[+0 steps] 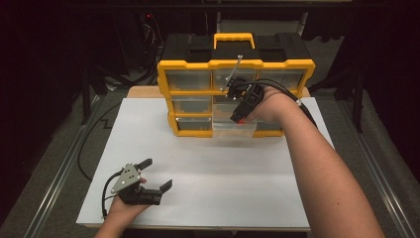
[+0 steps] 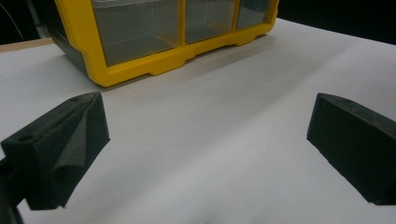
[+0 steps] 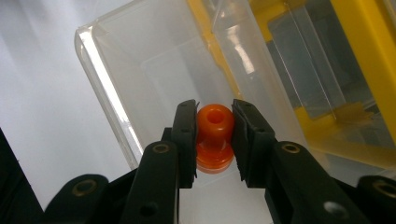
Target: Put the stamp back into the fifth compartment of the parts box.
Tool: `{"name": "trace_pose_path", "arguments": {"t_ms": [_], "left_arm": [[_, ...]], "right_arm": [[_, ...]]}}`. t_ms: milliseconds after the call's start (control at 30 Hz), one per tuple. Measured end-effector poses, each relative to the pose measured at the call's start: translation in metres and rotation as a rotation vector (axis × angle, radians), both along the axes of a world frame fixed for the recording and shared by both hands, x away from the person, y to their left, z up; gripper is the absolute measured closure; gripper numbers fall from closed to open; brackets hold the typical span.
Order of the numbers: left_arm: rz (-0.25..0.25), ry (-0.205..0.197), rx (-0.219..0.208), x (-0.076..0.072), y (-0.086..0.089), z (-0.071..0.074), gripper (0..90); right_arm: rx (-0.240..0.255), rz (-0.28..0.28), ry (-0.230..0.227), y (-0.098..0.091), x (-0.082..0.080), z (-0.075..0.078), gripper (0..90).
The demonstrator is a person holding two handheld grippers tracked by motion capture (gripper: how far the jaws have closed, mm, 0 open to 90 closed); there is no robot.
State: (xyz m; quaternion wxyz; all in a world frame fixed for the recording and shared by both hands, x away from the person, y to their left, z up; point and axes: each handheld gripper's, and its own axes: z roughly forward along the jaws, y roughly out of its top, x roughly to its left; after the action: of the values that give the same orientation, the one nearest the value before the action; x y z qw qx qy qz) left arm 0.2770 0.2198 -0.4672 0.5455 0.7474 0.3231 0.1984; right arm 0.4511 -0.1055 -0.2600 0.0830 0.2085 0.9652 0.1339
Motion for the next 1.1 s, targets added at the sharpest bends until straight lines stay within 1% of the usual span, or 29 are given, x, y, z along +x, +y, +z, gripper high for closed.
{"name": "trace_pose_path", "arguments": {"t_ms": [100,133,167,200,233,333,400,533,700,733,933,1000,1033,1100], "left_arm": [[0.000,0.000,-0.001,0.000,0.000,0.000,0.3],[-0.001,0.000,-0.001,0.000,0.000,0.000,0.3],[-0.001,0.001,-0.001,0.000,0.000,0.000,0.3],[-0.001,0.001,-0.002,0.000,0.000,0.000,0.3],[-0.001,0.002,-0.001,0.000,0.000,0.000,0.3],[-0.001,0.003,0.003,0.000,0.001,0.000,0.3],[0.000,0.002,0.002,0.000,0.001,0.000,0.3],[0.003,0.004,-0.001,0.001,0.001,0.000,0.3],[0.007,0.005,0.006,0.002,0.001,0.000,0.3],[0.008,0.005,0.004,0.002,0.001,0.000,0.3],[0.010,0.004,0.008,0.001,0.000,0.000,0.3],[0.012,0.005,0.002,0.001,0.000,-0.001,0.3],[0.014,0.005,0.002,0.001,0.000,-0.001,0.3],[0.013,0.006,0.001,0.001,0.000,0.000,0.3]], "right_arm": [[0.010,0.005,-0.014,0.000,0.000,0.002,72.6],[0.022,0.001,-0.019,-0.001,-0.001,0.004,68.1],[0.036,0.009,-0.022,-0.002,-0.001,0.006,57.4],[0.045,-0.002,-0.014,-0.002,-0.001,0.009,47.6],[0.051,-0.008,-0.008,-0.003,-0.001,0.012,40.8],[0.077,-0.016,0.012,-0.009,-0.003,0.021,31.8],[0.070,-0.026,0.018,-0.013,-0.006,0.023,28.0],[0.045,-0.033,0.021,-0.023,-0.013,0.024,25.8],[0.055,-0.039,0.020,-0.037,-0.026,0.026,25.2],[0.048,-0.048,0.022,-0.040,-0.029,0.026,24.4],[0.050,-0.061,0.010,-0.058,-0.044,0.030,21.4],[0.058,-0.067,0.005,-0.064,-0.048,0.029,20.1],[0.053,-0.068,0.002,-0.067,-0.050,0.028,19.4],[0.052,-0.086,0.006,-0.072,-0.054,0.024,18.0]]}}
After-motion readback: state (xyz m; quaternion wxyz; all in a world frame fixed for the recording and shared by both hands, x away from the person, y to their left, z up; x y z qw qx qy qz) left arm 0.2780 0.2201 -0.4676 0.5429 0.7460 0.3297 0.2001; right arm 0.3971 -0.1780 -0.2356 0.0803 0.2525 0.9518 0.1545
